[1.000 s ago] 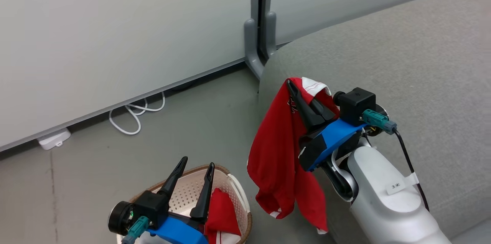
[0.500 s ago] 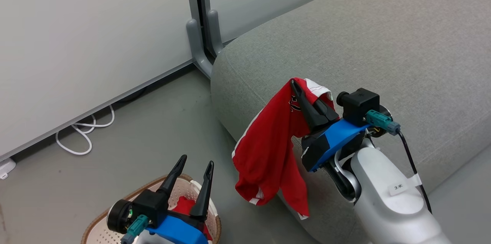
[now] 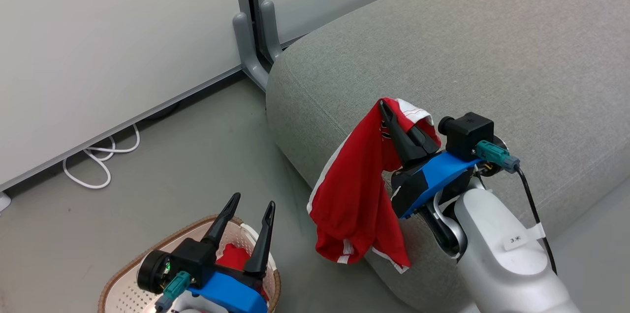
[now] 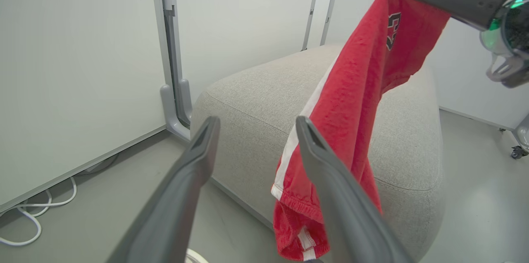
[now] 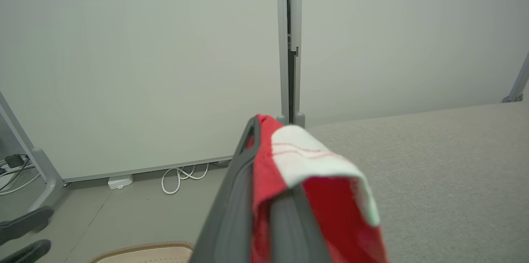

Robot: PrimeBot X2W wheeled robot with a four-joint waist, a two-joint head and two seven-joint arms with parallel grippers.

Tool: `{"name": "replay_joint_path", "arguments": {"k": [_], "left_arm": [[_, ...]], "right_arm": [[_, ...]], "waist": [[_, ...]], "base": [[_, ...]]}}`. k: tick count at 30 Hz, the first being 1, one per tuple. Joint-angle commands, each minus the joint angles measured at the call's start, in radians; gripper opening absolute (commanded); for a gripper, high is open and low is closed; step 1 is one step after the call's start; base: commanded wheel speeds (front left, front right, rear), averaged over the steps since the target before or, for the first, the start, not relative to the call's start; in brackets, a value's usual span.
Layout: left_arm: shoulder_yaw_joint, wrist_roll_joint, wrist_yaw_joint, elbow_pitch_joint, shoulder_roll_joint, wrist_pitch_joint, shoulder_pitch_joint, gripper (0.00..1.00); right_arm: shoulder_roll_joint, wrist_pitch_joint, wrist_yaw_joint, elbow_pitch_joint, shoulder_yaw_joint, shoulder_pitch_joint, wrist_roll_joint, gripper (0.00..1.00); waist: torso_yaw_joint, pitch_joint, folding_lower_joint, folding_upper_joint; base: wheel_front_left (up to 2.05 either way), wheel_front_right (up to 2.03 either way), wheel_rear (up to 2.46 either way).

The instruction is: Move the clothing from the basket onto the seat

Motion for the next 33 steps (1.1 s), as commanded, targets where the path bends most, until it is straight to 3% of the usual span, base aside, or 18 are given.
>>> {"name": "replay_joint_path", "arguments": {"k": [1,6,10,21,28,33], "left_arm": [[-0.001,0.0,-0.002,-0.006,0.006,-0.005,-0.014,1.0],[0.014,0.01,-0.002,-0.017,0.01,-0.005,-0.019,1.0],[0.012,0.021,-0.002,-0.031,0.015,-0.005,-0.044,1.0],[-0.049,0.041,-0.002,-0.075,0.075,-0.005,-0.188,1.0],[-0.048,0.062,-0.002,-0.13,0.113,-0.005,-0.261,1.0],[-0.059,0.074,-0.002,-0.158,0.133,-0.005,-0.312,1.0]], "right_arm": [[-0.002,0.005,0.0,-0.004,-0.005,0.003,-0.003,0.0],[-0.008,0.03,0.0,0.007,-0.04,-0.086,-0.031,0.0],[-0.054,0.062,0.0,0.02,-0.106,-0.22,-0.032,0.0],[-0.312,0.152,0.0,0.016,-0.359,-0.56,-0.071,0.0],[-0.395,0.149,0.0,0.062,-0.523,-0.598,-0.082,0.0],[-0.387,0.113,0.0,0.145,-0.62,-0.545,-0.074,0.0]], "waist": [[0.007,0.007,0.0001,-0.0001],[0.012,0.037,0.0001,-0.0001],[0.028,0.086,0.0001,-0.0001],[0.124,0.284,0.0001,-0.0001],[0.176,0.426,0.0001,-0.0001],[0.21,0.518,0.0001,-0.0001]], "base": [[0.0,0.0,0.0],[0.0,0.0,0.0],[0.0,0.0,0.0],[0.0,0.0,0.0],[0.0,0.0,0.0],[0.0,0.0,0.0]]}}
